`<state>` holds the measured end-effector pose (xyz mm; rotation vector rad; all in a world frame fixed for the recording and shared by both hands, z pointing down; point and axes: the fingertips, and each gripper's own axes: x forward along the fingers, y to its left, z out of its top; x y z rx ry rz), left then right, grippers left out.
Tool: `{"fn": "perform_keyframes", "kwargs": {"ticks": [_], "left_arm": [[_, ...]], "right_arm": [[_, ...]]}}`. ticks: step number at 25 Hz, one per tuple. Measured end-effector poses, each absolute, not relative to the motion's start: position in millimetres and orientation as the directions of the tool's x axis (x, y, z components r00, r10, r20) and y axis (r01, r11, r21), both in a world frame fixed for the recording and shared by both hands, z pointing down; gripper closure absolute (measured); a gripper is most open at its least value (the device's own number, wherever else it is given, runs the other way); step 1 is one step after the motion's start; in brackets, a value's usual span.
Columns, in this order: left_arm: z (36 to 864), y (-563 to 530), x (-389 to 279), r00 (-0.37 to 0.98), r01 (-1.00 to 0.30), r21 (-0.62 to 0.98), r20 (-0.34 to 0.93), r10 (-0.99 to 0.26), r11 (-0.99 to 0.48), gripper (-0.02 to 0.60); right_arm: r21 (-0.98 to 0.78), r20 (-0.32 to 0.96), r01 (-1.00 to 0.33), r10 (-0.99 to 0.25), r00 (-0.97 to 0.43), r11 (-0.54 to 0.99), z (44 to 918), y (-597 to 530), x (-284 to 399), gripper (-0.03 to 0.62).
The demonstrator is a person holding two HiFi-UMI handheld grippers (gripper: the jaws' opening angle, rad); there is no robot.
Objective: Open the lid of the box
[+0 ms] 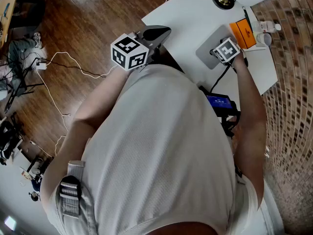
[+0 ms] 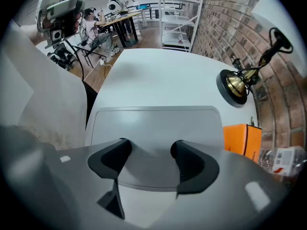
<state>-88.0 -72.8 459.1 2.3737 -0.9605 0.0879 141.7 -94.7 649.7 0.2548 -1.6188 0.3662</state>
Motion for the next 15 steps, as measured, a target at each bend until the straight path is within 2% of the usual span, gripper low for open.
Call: {"fn": "perform_keyframes", "kwargs": {"ticks": [5, 9, 12, 15], "left_arm": [[459, -74, -83, 0.75, -0.646, 0.487, 0.261, -0.608, -0.588, 0.58], [457, -75, -68, 0.785, -0.61, 0.483, 0.258, -0.564, -0.628, 0.58], [457, -77, -48, 0.822, -0.566, 0.476, 0.261, -0.506, -0.674, 0.58], [451, -78, -21, 0.854, -0.52, 0.466, 0.255, -0.454, -0.716, 0.58]], "right_arm": [[-0.091, 0.993, -0.395, 0.054, -0.104, 0.914, 641, -95, 144, 0.293], [-0.054, 0.981, -0.46, -0.039, -0.191, 0.886, 598, -96, 153, 0.296], [-0.013, 0.981, -0.506, -0.087, -0.173, 0.862, 588, -78, 195, 0.298], [-0.012, 0.992, -0.532, -0.057, -0.114, 0.847, 599, -37, 241, 0.298]]}}
